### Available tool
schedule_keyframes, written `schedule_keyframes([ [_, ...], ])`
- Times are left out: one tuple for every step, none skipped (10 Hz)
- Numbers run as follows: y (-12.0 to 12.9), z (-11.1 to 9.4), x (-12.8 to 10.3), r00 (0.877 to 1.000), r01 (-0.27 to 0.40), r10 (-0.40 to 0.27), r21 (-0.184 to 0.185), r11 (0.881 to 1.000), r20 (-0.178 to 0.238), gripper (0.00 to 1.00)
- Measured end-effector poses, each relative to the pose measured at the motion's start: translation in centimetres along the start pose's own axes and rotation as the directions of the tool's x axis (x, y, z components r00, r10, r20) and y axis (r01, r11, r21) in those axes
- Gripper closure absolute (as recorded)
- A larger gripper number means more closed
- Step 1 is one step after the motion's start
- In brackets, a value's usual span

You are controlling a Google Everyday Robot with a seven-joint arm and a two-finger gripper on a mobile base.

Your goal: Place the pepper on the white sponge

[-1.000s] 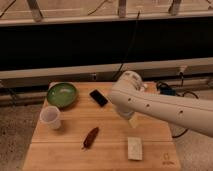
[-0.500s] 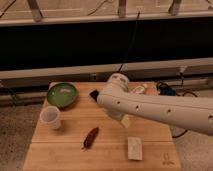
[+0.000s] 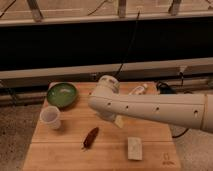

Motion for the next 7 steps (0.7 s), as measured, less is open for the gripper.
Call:
schedule_keyframes([
  [-0.3,0.1,-0.3,1.0,0.018,-0.018,0.0,1.0,0.001,0.2],
  [-0.5,0.6,-0.8,0.999,0.051,-0.051,-0.003,0.999,0.006,0.2],
  [-1.3,0.9,-1.6,0.997,0.078,-0.078,0.002,0.997,0.011,0.2],
  [-1.9,1.2,-2.2,0.995,0.097,-0.097,0.014,0.995,0.018,0.2],
  [-1.7,1.7,-2.6,0.993,0.114,-0.115,0.013,0.993,0.025,0.2],
  [-1.7,2.0,-2.8,0.991,0.131,-0.131,0.016,0.991,0.027,0.2],
  [-2.1,2.3,-3.4,0.987,0.158,-0.159,0.023,0.987,0.029,0.2],
])
